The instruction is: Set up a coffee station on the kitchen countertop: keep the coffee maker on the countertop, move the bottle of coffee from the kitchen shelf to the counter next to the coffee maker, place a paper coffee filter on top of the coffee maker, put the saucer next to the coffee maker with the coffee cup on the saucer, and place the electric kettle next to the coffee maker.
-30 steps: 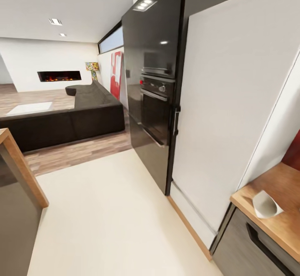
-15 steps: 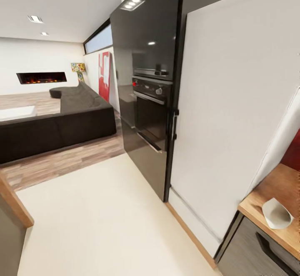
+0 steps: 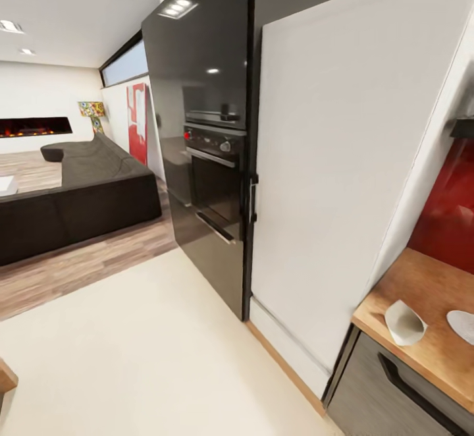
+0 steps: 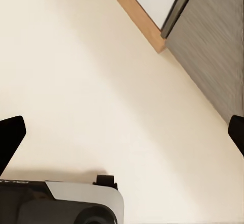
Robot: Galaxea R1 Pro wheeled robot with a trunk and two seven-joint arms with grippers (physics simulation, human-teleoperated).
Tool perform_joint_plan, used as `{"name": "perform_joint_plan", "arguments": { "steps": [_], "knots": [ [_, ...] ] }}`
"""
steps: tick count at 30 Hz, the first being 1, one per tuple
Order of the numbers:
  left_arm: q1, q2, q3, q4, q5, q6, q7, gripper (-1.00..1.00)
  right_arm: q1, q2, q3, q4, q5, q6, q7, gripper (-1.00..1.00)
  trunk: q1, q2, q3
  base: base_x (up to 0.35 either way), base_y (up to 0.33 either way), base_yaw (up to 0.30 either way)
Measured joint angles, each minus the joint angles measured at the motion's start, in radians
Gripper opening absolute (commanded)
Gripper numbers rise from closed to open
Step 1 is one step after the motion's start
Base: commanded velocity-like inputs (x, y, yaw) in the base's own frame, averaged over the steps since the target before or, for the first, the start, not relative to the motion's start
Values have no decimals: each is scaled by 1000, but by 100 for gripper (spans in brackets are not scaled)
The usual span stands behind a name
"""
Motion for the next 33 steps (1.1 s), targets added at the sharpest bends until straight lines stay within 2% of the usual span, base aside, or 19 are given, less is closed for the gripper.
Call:
{"name": "perform_joint_plan", "arguments": {
  "steps": [10,22,33],
  "knots": [
    [0,0,0,0,0,0,0,100,0,0,0,1,0,0,0,100,0,0,6,0,9,-240],
    [0,0,1,0,1,-1,0,100,0,0,1,1,0,0,0,100,0,0,14,0,226,-240],
    [0,0,1,0,1,0,0,100,0,0,1,1,0,0,0,100,0,0,20,0,24,-240]
  ]
}}
